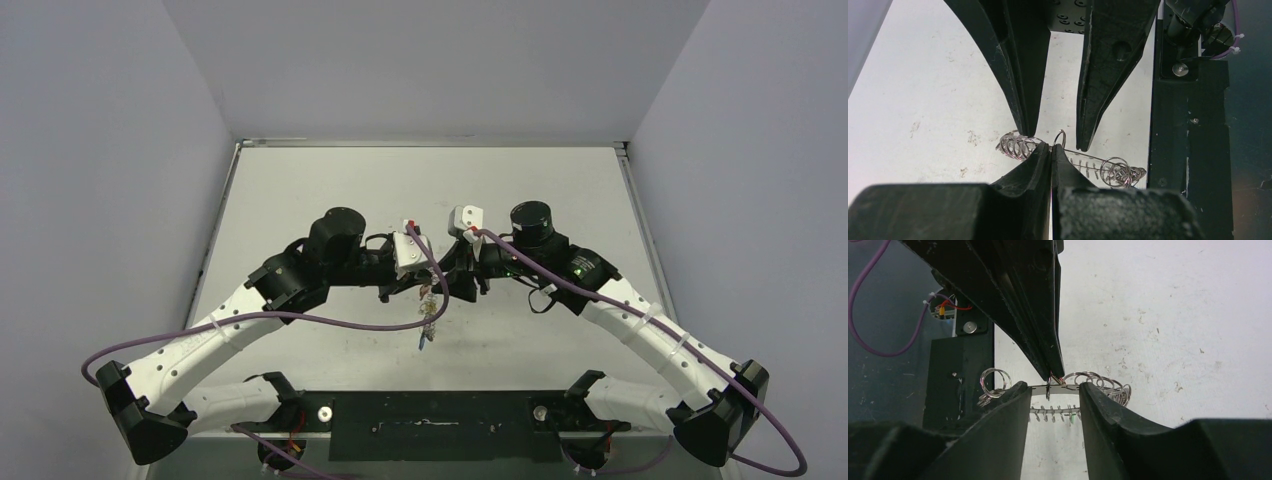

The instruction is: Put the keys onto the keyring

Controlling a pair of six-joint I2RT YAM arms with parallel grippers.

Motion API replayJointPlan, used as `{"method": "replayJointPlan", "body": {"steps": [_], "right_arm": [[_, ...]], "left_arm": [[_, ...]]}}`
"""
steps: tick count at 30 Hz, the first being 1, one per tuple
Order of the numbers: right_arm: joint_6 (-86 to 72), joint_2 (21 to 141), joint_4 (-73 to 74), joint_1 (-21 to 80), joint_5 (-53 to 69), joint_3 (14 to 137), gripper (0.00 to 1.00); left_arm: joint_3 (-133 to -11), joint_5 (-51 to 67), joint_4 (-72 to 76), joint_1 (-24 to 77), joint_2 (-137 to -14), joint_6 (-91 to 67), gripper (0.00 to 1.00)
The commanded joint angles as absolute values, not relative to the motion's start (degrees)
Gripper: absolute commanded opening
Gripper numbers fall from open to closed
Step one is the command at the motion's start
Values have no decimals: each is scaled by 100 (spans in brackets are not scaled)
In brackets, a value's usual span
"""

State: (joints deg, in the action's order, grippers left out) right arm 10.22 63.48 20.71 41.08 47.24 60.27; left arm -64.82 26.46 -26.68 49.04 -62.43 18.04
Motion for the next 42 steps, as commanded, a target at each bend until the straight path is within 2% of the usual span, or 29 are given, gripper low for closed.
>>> {"method": "replayJointPlan", "body": {"steps": [1,4,5,6,14,16,18,20,23,30,39,42], "right_arm": [[1204,6308,2015,4157,4753,6126,37],[1204,6363,1997,4157,4843,6147,8],[1205,6390,1995,4157,4861,6163,2],[1204,6408,1993,4157,4888,6173,0],[1184,6354,1911,4149,4869,6141,0],[1102,6302,1811,4128,4896,6096,0],[951,6241,1587,4094,4963,6040,0],[815,6165,1328,4070,5051,5948,0],[750,6024,1017,4061,5150,5804,0],[738,5928,791,4061,5403,5722,0],[593,5976,603,4081,5678,5713,0],[568,5981,589,4078,5680,5718,0]], "left_arm": [[-6557,2826,-2167,4922,-6146,1733,0],[-6548,2833,-2139,4922,-6144,1731,0],[-6548,2838,-2132,4922,-6144,1723,0],[-6548,2837,-2120,4922,-6153,1720,0],[-6267,2706,-1833,4922,-5919,1520,0],[-5989,2418,-1597,4922,-5694,1354,17],[-5571,2121,-1184,4918,-5373,1106,30],[-5065,1854,-652,4913,-5011,830,37],[-4421,1573,107,4913,-4510,444,41],[-3518,1914,1587,4913,-3992,96,32],[-3453,2348,2277,4913,-4260,35,29],[-3483,2480,2372,4909,-4391,31,24]]}}
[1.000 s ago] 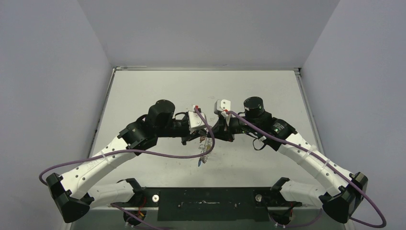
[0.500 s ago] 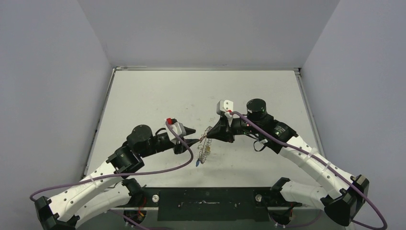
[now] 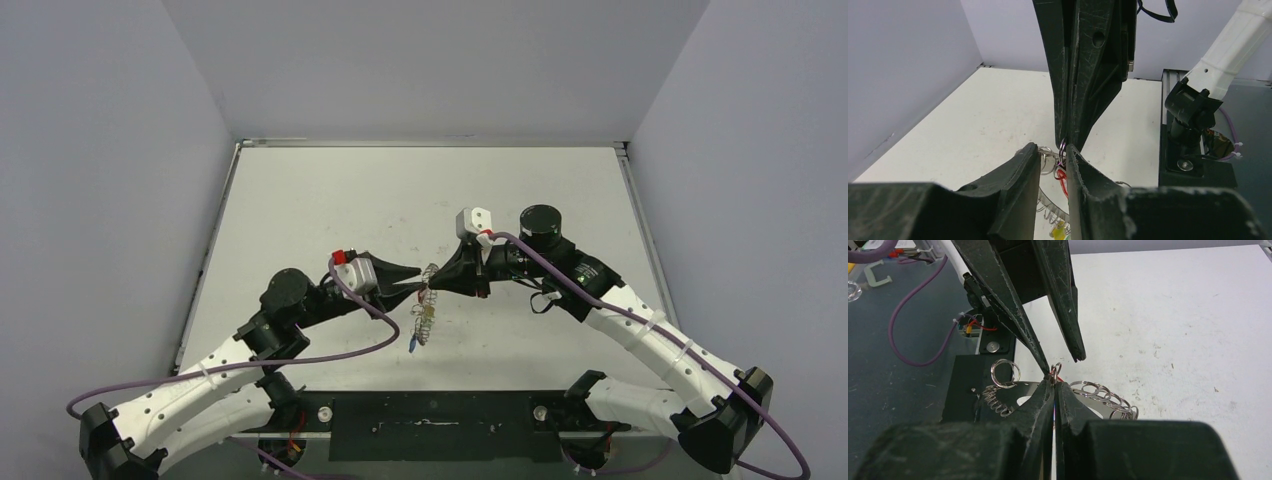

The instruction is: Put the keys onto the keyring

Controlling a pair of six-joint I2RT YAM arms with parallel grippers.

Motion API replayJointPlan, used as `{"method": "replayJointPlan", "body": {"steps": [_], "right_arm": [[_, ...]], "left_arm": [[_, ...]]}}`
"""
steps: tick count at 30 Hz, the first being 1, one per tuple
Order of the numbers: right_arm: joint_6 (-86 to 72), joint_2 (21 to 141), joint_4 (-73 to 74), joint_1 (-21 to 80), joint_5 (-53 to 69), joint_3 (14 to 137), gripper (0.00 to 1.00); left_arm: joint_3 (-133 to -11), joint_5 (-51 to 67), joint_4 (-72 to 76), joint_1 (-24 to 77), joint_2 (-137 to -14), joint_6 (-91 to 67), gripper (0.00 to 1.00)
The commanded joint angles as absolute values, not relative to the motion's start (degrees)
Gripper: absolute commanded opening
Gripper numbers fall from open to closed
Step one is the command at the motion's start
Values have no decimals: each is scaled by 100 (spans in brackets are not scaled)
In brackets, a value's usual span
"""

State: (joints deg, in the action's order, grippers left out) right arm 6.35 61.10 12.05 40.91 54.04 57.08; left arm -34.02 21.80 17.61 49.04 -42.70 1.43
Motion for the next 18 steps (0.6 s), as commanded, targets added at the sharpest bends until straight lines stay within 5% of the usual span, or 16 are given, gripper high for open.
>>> {"method": "replayJointPlan", "body": {"steps": [1,18], "right_arm": [[563,5985,589,4078,5667,5721,0],[404,5959,333,4080,5660,5669,0]], "left_arm": [[-3491,2535,2374,4908,-4427,-91,23],[-3430,2593,1967,4904,-4423,-164,28]]}}
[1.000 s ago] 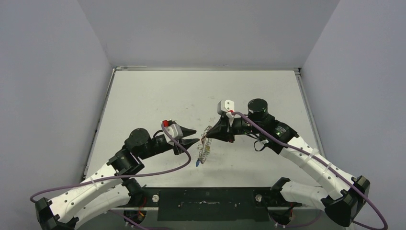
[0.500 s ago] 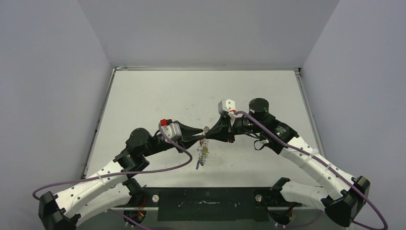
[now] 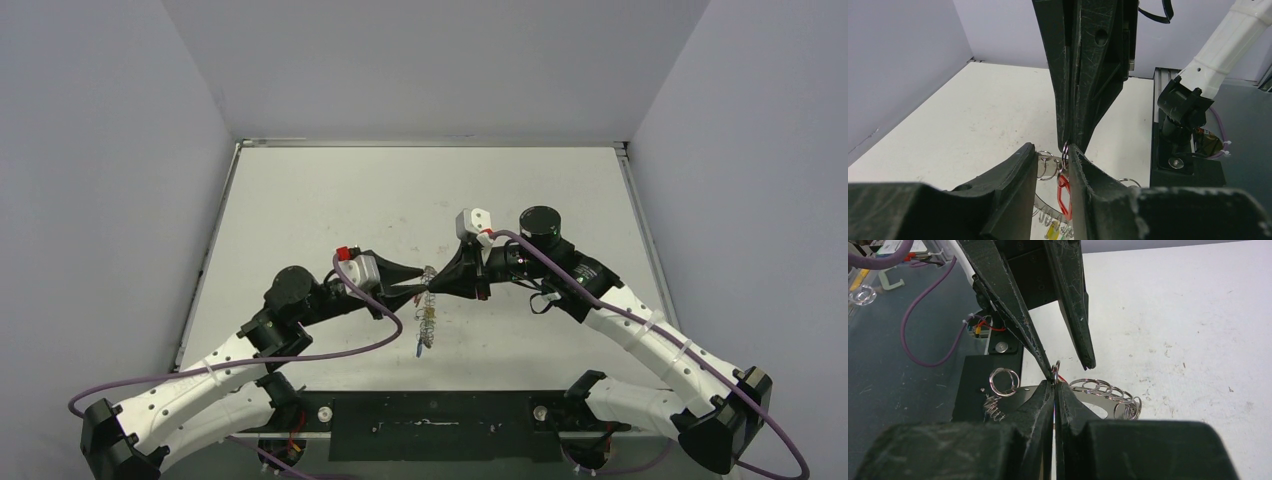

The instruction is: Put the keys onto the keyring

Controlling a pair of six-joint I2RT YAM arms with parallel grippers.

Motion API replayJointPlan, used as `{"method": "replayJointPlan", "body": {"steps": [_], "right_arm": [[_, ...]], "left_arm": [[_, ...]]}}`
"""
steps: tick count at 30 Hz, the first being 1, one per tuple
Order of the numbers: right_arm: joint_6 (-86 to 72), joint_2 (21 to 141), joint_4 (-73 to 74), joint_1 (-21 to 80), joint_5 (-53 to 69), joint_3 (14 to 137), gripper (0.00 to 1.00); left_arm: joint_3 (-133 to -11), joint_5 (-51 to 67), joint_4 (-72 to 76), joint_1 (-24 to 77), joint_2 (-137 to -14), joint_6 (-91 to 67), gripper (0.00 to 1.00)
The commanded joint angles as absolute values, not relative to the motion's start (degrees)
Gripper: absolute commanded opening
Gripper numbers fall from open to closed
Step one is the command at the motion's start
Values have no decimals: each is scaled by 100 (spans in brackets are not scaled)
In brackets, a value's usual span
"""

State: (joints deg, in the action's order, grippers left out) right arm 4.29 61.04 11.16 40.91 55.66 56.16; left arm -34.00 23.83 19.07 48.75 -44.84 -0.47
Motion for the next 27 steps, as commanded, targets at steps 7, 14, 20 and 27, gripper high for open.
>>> {"method": "replayJointPlan", "body": {"steps": [7,14,20,27], "right_arm": [[394,5950,301,4083,5621,5651,0],[372,5967,284,4078,5623,5651,0],[368,5977,294,4076,5625,5648,0],[409,5985,358,4078,5607,5641,0]], "left_arm": [[-3294,2705,1939,4910,-4325,-168,10],[-3280,2608,1845,4904,-4224,-117,22],[-3483,2781,2036,4904,-4537,-156,16],[-3642,2765,2140,4896,-4643,-166,14]]}}
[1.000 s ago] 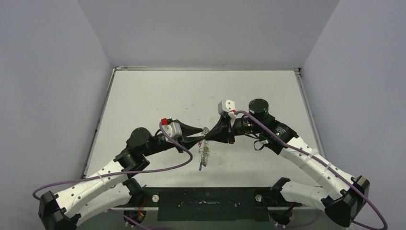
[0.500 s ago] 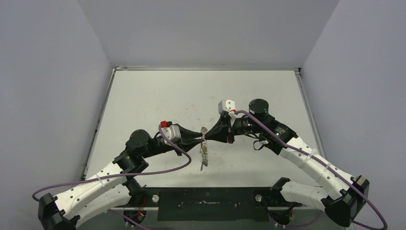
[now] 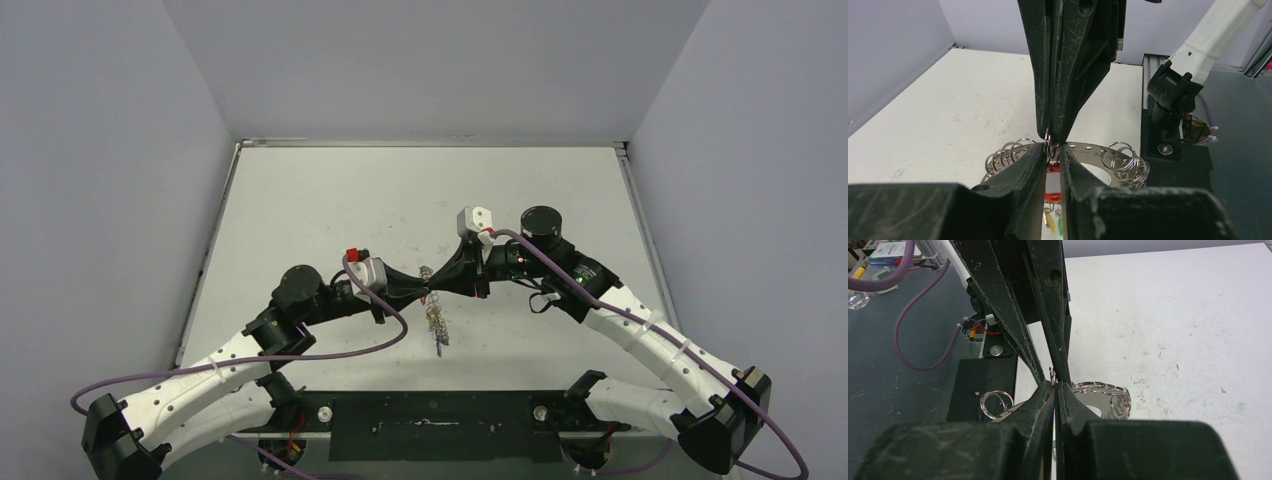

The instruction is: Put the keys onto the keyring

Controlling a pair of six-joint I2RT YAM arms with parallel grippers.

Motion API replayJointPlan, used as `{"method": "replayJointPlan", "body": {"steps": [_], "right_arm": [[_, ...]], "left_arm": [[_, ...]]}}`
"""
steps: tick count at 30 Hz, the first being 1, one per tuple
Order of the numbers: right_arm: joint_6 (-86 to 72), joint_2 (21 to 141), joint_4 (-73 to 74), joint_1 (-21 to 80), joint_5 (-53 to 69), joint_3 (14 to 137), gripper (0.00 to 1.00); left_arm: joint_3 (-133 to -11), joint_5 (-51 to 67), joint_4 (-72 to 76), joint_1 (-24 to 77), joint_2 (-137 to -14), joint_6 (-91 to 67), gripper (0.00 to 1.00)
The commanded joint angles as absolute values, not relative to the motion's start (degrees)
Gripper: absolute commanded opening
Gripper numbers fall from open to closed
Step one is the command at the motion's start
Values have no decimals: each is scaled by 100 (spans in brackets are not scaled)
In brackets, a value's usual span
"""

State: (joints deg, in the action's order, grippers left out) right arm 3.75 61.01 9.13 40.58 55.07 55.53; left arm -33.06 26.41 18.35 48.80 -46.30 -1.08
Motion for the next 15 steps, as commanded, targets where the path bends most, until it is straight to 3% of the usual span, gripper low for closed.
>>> {"method": "replayJointPlan", "body": {"steps": [1,5,9,11,15], "right_arm": [[415,5985,372,4078,5607,5639,0],[502,5990,478,4083,5550,5647,0],[590,6002,609,4078,5510,5688,0],[648,6019,747,4078,5481,5744,8],[844,6039,999,4066,5385,5878,34]], "left_arm": [[-3654,2754,2136,4891,-4626,-178,13],[-3680,2691,2175,4866,-4601,-278,0],[-3750,2469,1999,4855,-4558,-403,0],[-3883,2383,1685,4852,-4545,-381,0],[-4267,2352,839,4843,-4606,-226,0]]}}
